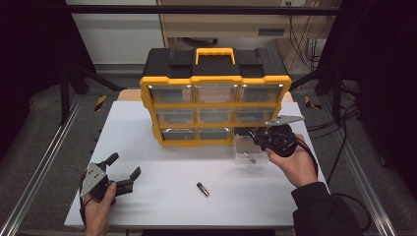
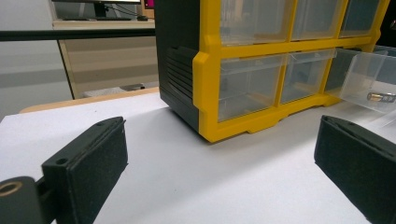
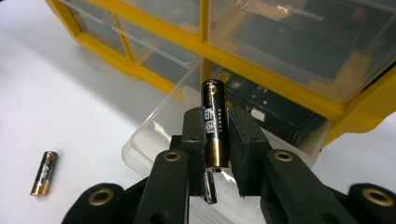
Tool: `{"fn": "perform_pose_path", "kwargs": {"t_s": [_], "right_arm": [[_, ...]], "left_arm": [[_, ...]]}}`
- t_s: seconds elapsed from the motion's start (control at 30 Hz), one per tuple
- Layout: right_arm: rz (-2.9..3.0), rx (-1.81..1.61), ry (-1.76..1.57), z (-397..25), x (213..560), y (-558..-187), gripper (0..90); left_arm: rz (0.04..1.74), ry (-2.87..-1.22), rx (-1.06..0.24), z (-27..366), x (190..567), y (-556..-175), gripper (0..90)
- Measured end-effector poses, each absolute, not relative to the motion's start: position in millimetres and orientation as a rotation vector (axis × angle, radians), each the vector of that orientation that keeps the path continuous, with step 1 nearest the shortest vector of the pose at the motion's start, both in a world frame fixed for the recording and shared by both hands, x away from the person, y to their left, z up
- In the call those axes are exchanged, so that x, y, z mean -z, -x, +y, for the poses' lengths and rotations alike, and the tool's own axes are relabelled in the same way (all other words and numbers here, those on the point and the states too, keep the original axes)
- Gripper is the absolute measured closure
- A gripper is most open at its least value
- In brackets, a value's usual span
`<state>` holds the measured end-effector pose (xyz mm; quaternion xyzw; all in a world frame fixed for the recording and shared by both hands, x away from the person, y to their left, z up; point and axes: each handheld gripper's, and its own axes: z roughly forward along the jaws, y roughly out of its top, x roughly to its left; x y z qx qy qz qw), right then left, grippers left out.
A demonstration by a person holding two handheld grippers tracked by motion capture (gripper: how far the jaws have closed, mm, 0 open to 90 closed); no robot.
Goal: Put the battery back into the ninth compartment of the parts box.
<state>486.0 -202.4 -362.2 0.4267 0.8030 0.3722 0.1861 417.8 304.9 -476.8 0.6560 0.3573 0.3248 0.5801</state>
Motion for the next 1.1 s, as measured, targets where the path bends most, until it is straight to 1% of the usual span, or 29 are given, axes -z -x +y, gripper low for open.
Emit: {"fn": "perform_pose_path", "kwargs": {"t_s": [0.47, 0.5, 0.53, 0.57, 0.6, 0.73, 0.77, 0.8, 0.87, 0.9, 0.93, 0.97, 1.0, 1.03, 1.1], "right_arm": [[2.283, -1.025, -1.226, -201, 372, -491, 75.8], [2.282, -1.034, -1.228, -201, 373, -491, 72.2], [2.261, -1.057, -1.222, -201, 373, -491, 61.5], [2.261, -1.057, -1.222, -201, 373, -491, 61.5], [2.243, -1.075, -1.225, -202, 373, -489, 55.8], [2.205, -1.101, -1.230, -202, 371, -484, 45.6], [2.205, -1.101, -1.230, -202, 371, -484, 45.6], [2.186, -1.122, -1.221, -202, 369, -481, 39.9], [2.162, -1.143, -1.212, -200, 367, -479, 33.2], [2.162, -1.143, -1.212, -200, 367, -479, 33.2], [2.145, -1.168, -1.201, -197, 364, -475, 26.7], [2.145, -1.168, -1.201, -197, 364, -475, 26.7], [2.106, -1.181, -1.180, -192, 363, -471, 19.7], [2.106, -1.181, -1.180, -192, 363, -471, 19.7], [2.102, -1.190, -1.160, -187, 362, -467, 15.9]], "left_arm": [[0.834, -1.537, -0.756, 304, 477, -418, 2.4], [0.833, -1.536, -0.757, 304, 477, -418, 2.4], [0.834, -1.535, -0.758, 304, 477, -418, 2.4], [0.834, -1.535, -0.758, 304, 477, -418, 2.4], [0.834, -1.536, -0.759, 305, 477, -418, 2.4], [0.833, -1.538, -0.758, 304, 477, -418, 2.4], [0.833, -1.538, -0.758, 304, 477, -418, 2.4], [0.832, -1.538, -0.758, 304, 477, -418, 2.4], [0.833, -1.538, -0.758, 304, 477, -418, 2.4], [0.833, -1.538, -0.758, 304, 477, -418, 2.4], [0.833, -1.538, -0.758, 304, 477, -418, 2.4], [0.833, -1.538, -0.758, 304, 477, -418, 2.4], [0.830, -1.540, -0.760, 304, 477, -418, 2.4], [0.830, -1.540, -0.760, 304, 477, -418, 2.4], [0.831, -1.538, -0.758, 304, 477, -418, 2.4]]}}
